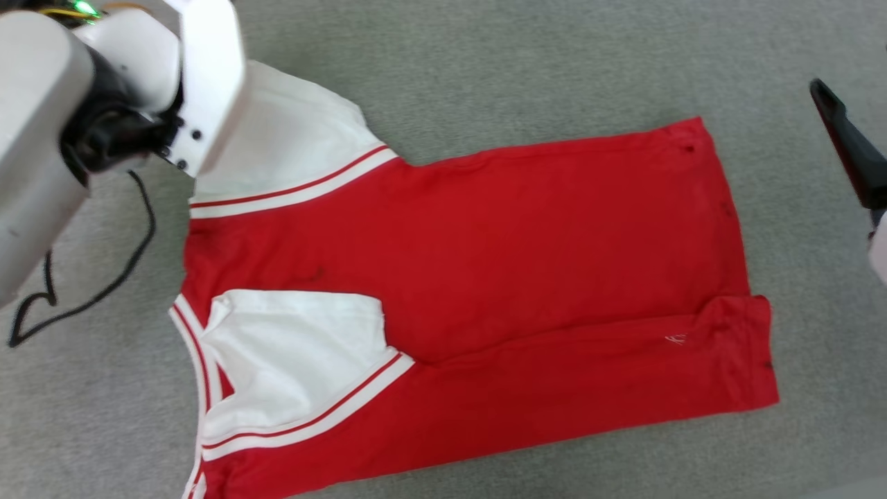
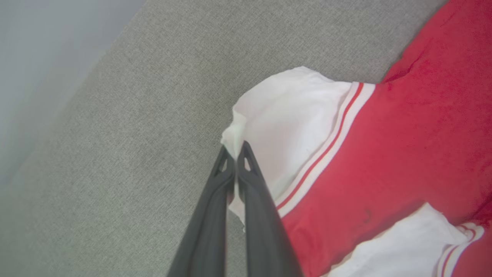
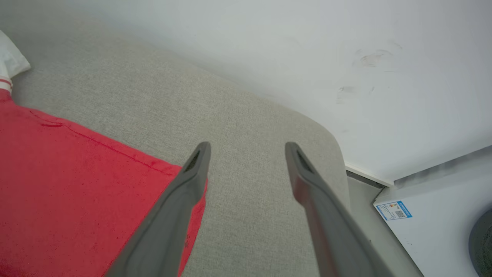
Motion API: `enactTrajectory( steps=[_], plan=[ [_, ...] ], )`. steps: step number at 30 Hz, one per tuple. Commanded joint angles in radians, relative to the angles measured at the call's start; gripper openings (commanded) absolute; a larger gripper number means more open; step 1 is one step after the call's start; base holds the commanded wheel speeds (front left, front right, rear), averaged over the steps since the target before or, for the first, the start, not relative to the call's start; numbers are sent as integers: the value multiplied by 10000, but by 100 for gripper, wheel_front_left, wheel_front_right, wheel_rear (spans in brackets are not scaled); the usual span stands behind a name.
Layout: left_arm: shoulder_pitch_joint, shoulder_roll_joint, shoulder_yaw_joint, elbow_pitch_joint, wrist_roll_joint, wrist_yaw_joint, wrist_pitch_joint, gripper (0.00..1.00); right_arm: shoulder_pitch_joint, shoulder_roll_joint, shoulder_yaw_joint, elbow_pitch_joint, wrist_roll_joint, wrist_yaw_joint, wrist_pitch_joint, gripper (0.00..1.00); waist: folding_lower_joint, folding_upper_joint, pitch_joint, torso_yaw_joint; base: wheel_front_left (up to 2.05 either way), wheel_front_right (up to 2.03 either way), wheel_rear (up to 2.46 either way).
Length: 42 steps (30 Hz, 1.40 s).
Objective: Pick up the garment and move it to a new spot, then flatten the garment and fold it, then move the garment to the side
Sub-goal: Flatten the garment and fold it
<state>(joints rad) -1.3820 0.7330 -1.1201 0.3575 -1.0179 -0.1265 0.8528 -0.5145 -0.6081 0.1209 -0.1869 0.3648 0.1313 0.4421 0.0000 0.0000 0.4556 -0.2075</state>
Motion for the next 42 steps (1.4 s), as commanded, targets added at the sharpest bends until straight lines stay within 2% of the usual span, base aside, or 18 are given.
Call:
enactTrajectory(
  steps=[1, 6, 11, 16, 22, 27, 28, 29, 35, 36, 42],
  plan=[
    [124, -78, -56, -169, -9, -16, -111, 0, -304, -328, 180, 155, 411, -10, 621, 100, 0, 0, -79, 289, 0, 0, 0],
    [118, -140, -245, -842, 109, -26, -385, 0, -1312, -1713, 1117, 972, 2190, -10, 3578, 100, 0, 0, 107, 749, 0, 0, 0],
    [-160, -273, -356, -1289, 219, -26, -578, 0, -2252, -2021, 1813, 1937, 3383, -11, 5549, 100, 0, 0, 461, 1222, 0, 0, 0],
    [-423, -420, -432, -1632, 244, -29, -845, 0, -2821, -1647, 2153, 3048, 3597, -11, 6110, 100, 0, 0, 837, 1716, 0, 0, 0],
    [-606, -485, -572, -1912, 257, -30, -1177, 0, -2407, -1053, 2627, 4299, 3430, -5, 5877, 100, 0, 0, 1150, 2138, 0, 0, 0],
    [-586, -375, -691, -1888, 193, -31, -1338, 0, -1995, -669, 3299, 4782, 3523, -7, 5559, 100, 0, 0, 1151, 2145, 0, 0, 0],
    [-562, -339, -718, -1860, 172, -31, -1363, 0, -2027, -638, 3415, 4796, 3504, -5, 5373, 17, 0, 0, 1119, 2114, 0, 0, 0],
    [-521, -306, -757, -1826, 134, -31, -1397, 0, -2066, -629, 3480, 4838, 3532, -2, 5233, 0, 0, 0, 1065, 2079, 0, 0, 0],
    [-182, -102, -814, -1622, -4, -32, -1914, 0, -2588, -943, 3417, 4773, 3640, -8, 3847, 0, 0, 0, 346, 1872, 0, 0, 0],
    [177, -1, -808, -1647, -193, -32, -2215, 0, -2458, -1201, 3509, 4624, 3660, -10, 3161, 0, 0, 0, -162, 1847, 0, 0, 0],
    [1107, 414, -948, -2120, -369, 54, -2659, 0, -1624, -1682, 3828, 4259, 3838, -10, 2103, 0, 0, 0, -1194, 1827, 0, 0, 0]
  ],
)
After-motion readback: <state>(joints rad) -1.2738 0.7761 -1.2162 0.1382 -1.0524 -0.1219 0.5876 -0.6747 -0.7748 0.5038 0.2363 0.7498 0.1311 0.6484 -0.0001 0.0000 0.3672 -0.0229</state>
